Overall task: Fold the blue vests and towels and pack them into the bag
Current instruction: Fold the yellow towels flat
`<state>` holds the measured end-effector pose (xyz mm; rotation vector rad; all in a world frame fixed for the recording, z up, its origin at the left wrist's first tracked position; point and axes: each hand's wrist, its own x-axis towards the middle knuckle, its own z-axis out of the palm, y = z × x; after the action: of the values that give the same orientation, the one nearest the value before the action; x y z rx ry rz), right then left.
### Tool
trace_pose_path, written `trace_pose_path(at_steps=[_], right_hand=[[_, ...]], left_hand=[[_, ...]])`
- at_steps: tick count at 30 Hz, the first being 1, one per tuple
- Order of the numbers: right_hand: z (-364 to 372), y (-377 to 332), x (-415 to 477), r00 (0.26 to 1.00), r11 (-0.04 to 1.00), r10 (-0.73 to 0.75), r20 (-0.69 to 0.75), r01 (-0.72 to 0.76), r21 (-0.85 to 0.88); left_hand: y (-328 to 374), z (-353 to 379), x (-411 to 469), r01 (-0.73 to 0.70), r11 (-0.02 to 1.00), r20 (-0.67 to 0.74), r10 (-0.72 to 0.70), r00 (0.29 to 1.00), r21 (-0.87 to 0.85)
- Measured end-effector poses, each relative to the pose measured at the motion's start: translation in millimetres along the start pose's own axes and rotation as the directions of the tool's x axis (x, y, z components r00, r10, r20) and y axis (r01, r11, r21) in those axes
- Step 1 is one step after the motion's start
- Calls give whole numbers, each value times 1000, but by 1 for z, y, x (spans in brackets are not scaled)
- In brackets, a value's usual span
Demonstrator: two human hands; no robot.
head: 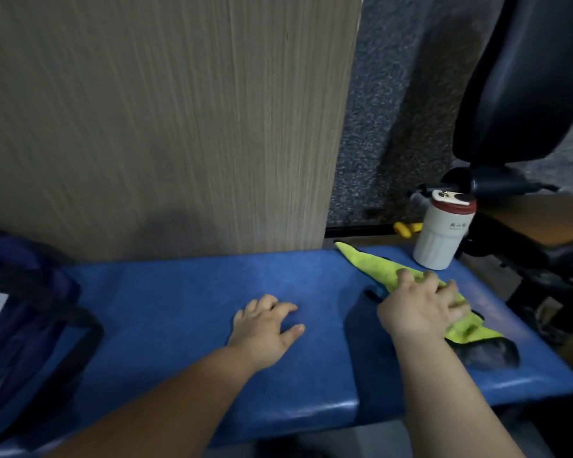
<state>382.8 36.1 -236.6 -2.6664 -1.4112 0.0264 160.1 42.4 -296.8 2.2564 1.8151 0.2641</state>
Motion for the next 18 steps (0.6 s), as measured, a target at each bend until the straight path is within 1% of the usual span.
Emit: trace_pose_path(at_steps=[2,4,5,8,11,14,16,17,18], right_hand=[[-8,9,5,993,996,79,93,-82,25],[-11,14,8,979,993,78,190,-94,76],[-10,14,7,978,993,43,202,-64,98],[-5,9,2,979,976,-108,171,72,206],[-4,-4,-7,963,919,-218,158,149,364],[-3,-20,-15,939,815,-295,174,153,559],[3,-30,-19,929,724,-328,170,132,677],[5,-36,-21,928,651,-329,176,88,754],[8,-41,-21,922,548,-328,203,10,836]], left_hand=[[-3,-1,-2,-20,1000,21,20,1000,-1],[-5,-3,-3,-18,999,50,20,999,-42],[-6,-5,-3,-11,997,68,16,998,-74],[-8,-11,-3,25,981,129,0,992,-190],[-8,-15,-3,58,964,152,-18,988,-259],[-9,-16,-5,61,959,159,-17,987,-278],[-9,-18,-7,74,946,178,-17,984,-317],[-9,-19,-8,72,940,180,-11,984,-333],[-9,-22,-10,68,934,175,-6,985,-351]])
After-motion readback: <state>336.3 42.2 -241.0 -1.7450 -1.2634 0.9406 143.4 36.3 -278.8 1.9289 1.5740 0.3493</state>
